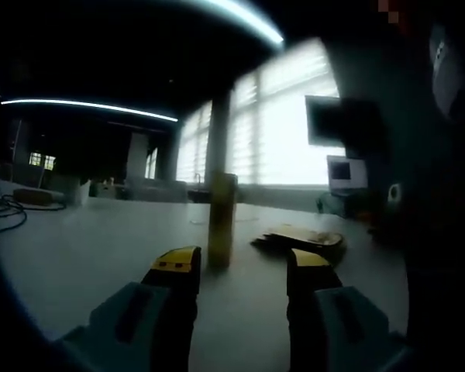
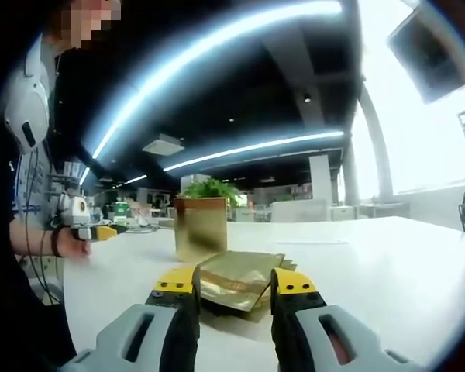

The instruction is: Extract single mask from mask box in order stack masks on table

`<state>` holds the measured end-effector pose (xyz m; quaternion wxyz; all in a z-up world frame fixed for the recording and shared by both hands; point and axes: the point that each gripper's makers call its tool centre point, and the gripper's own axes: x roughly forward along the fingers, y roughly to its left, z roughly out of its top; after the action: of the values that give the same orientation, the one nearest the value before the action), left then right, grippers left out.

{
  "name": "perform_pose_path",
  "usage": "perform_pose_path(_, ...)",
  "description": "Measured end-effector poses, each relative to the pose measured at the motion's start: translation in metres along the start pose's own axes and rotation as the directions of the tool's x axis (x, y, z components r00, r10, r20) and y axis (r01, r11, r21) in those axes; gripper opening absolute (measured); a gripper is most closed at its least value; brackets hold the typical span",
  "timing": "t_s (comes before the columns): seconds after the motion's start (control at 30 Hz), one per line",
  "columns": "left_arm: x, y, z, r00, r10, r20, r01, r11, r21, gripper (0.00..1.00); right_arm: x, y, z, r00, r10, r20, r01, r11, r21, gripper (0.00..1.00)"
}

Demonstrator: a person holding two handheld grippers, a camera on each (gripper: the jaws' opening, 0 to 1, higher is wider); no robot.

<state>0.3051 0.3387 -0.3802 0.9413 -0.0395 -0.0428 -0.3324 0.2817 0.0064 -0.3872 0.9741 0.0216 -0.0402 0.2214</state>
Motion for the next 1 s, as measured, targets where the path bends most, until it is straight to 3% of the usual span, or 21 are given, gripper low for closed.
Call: perform_pose_path(1.0,-0.001,0.0003,0.0004,1.0,0.004,-0.001,-0.004,1.0,0.004,0.36,0.0001,0.0018,0.0001,1.0,0.003,-0.003,-0.003,1.0,-0.002,0.32)
